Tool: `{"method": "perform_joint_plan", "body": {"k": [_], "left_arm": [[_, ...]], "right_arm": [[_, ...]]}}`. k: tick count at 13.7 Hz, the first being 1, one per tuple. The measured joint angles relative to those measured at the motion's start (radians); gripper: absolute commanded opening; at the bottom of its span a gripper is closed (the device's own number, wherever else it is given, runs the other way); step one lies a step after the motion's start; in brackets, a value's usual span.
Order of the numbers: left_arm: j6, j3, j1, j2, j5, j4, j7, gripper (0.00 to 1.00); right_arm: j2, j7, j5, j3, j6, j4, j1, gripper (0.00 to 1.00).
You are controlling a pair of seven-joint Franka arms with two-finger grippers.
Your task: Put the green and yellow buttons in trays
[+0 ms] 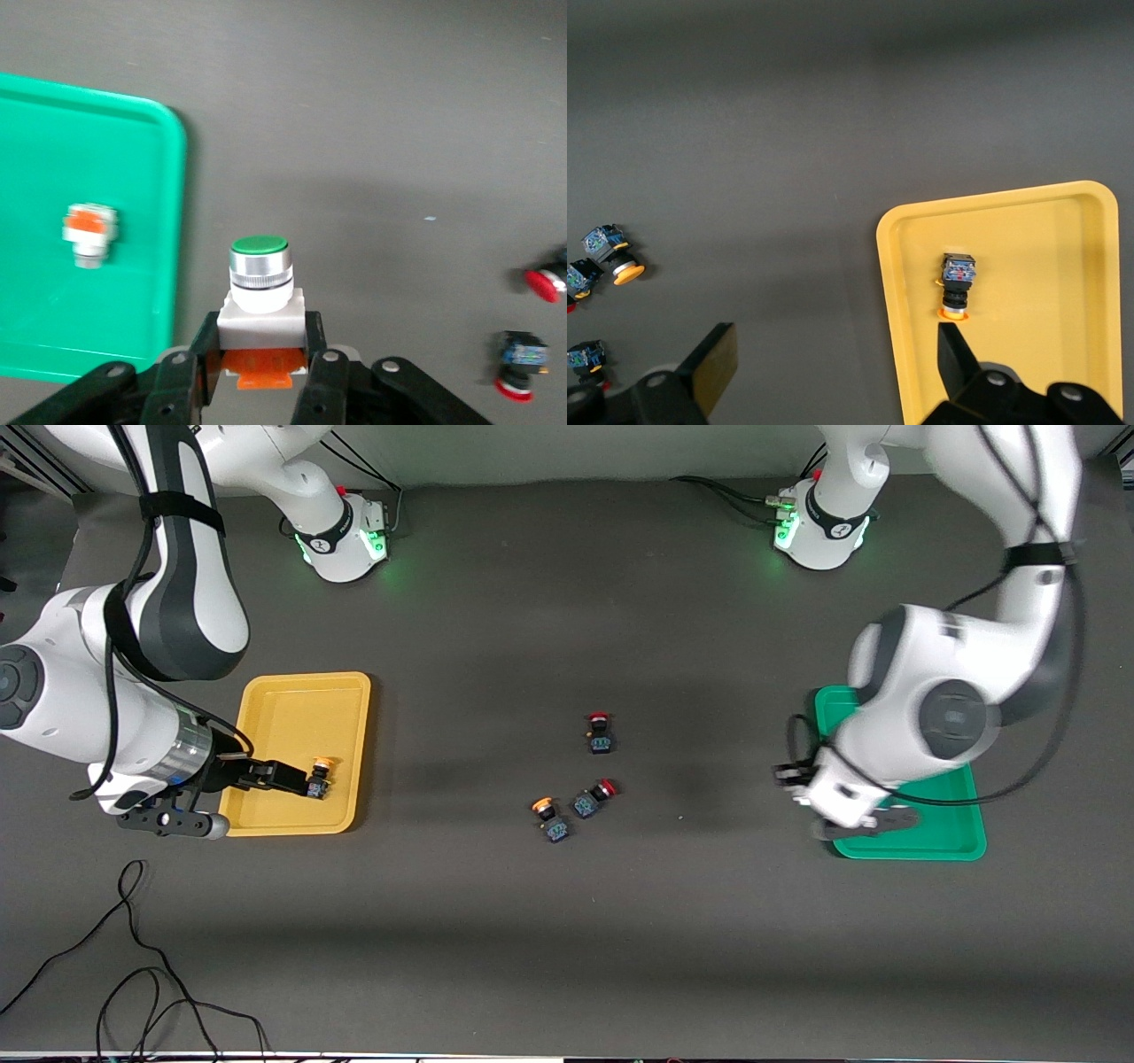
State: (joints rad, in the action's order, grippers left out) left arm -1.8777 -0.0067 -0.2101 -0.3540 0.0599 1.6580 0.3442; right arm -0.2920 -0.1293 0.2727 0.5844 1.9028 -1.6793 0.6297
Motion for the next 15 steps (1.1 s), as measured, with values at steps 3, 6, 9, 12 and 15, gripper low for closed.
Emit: {"method": "perform_joint_plan", "body": {"k": [3,6,9,12,15], "left_arm": [[0.004,0.004,0.147,0.004,-0.039,0.012,-0.164,0.00],[-0.004,0.005,0.274,0.004,-0.094,0.037,-0.313,0.00],[-0.103,0.004,0.349,0.003,-0.126,0.117,-0.397,0.00],[-0.258,0.004,0.385,0.001,-0.130,0.254,-0.448,0.00],[-0.433,0.003,0.391,-0.005,-0.135,0.410,-0.465,0.00]], "right_arm": [[0.000,0.000,-0.001,0.012,-0.035,0.007,-0.007,1.00],[0.004,0.000,-0.001,0.042,-0.042,0.013,-0.009,1.00],[0.016,0.001,-0.002,0.038,-0.081,0.022,-0.071,1.00],[0.048,0.004,-0.004,-0.174,-0.103,0.022,-0.339,1.00],[0.073,0.004,-0.048,-0.364,-0.109,0.022,-0.520,1.00]]}}
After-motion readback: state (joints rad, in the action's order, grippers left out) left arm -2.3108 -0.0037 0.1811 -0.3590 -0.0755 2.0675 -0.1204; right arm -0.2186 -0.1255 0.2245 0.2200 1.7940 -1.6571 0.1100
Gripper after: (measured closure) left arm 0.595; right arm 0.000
